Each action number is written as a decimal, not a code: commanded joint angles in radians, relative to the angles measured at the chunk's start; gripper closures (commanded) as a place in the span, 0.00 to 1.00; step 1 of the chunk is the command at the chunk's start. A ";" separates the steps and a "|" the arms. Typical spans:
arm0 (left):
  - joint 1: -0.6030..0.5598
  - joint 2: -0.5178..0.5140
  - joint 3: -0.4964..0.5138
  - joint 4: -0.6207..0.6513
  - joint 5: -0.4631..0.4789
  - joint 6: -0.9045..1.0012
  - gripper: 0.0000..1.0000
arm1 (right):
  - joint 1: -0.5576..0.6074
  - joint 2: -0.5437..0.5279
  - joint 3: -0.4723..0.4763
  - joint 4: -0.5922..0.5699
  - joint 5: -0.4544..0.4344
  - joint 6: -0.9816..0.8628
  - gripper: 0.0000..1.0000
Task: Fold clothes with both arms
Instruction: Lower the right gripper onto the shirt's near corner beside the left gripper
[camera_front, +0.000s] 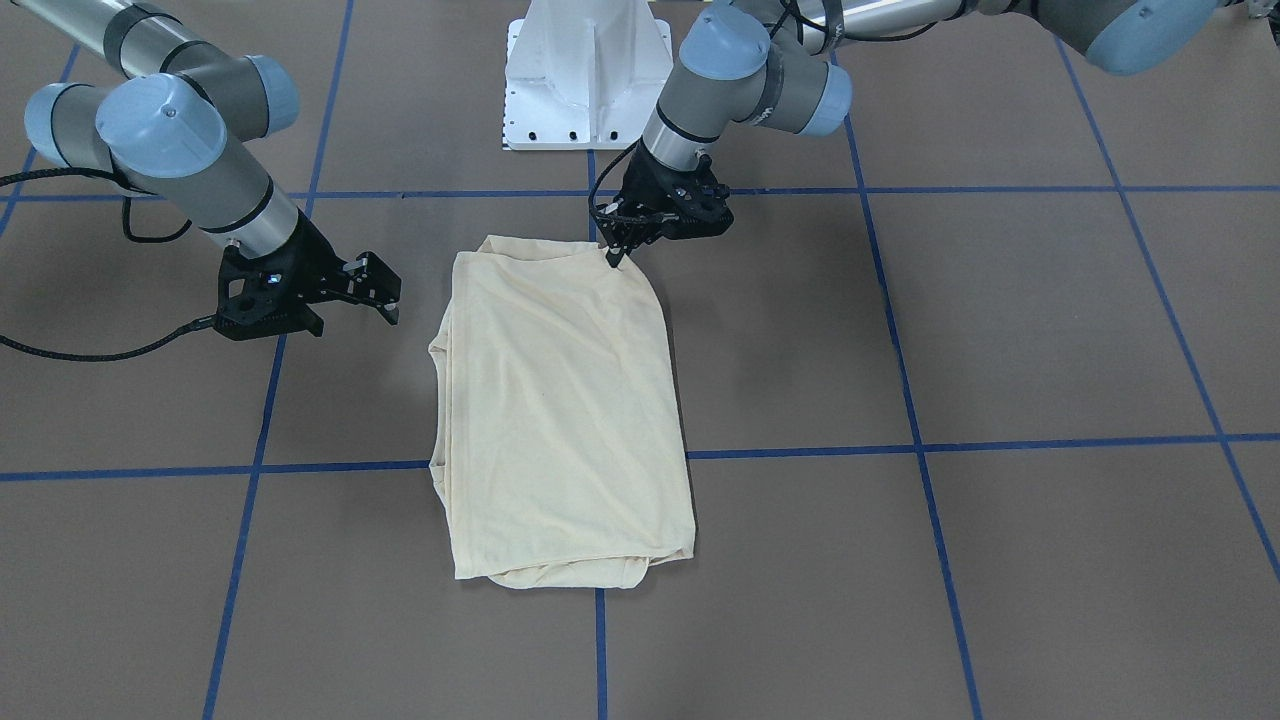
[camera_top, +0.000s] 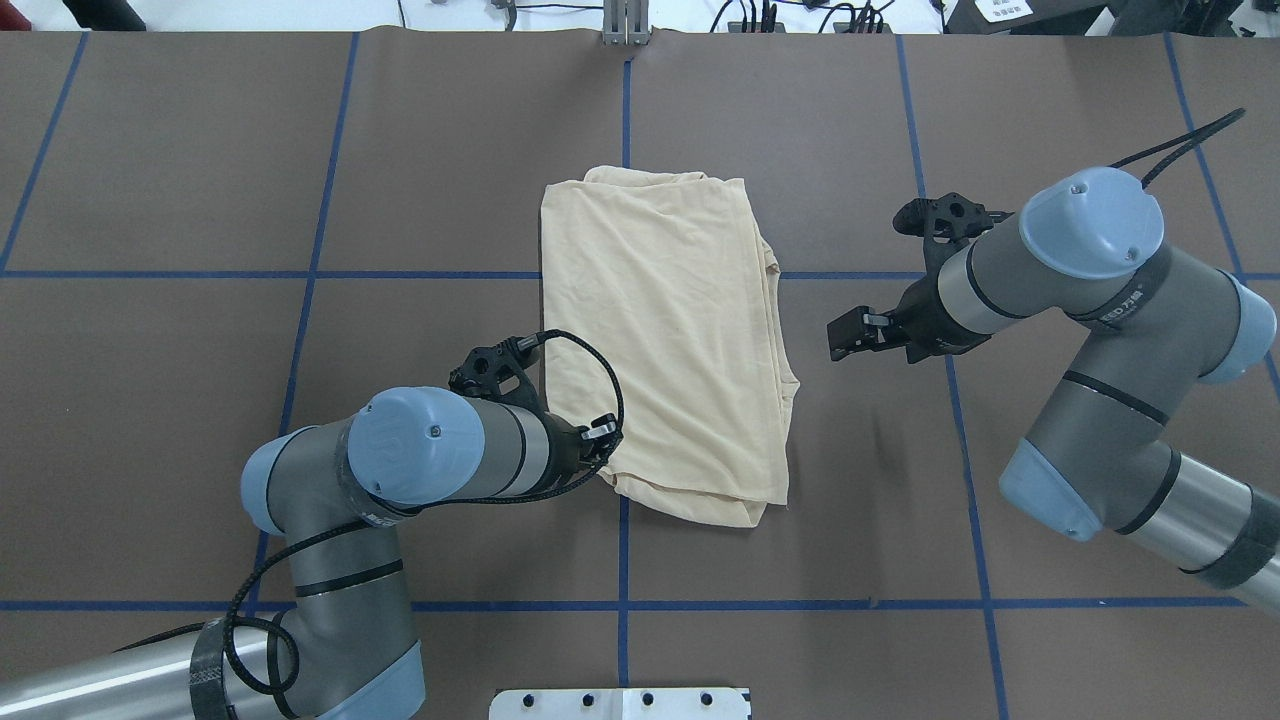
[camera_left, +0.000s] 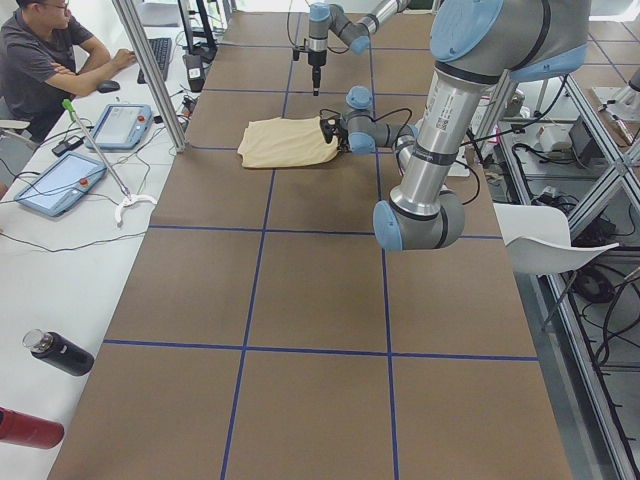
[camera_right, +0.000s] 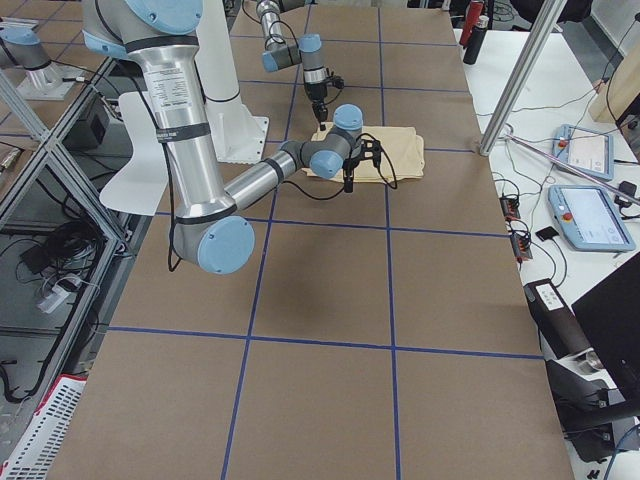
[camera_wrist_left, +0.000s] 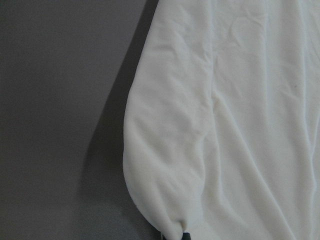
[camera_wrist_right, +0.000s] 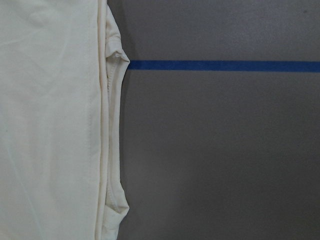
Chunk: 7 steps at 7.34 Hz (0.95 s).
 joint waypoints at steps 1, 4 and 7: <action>-0.001 0.002 -0.014 0.000 0.000 0.000 1.00 | -0.096 0.031 0.022 -0.006 -0.042 0.239 0.00; -0.001 0.014 -0.014 0.000 0.000 0.000 1.00 | -0.235 0.190 0.022 -0.265 -0.123 0.476 0.00; 0.001 0.014 -0.011 -0.001 0.000 0.000 1.00 | -0.287 0.208 0.023 -0.333 -0.146 0.619 0.00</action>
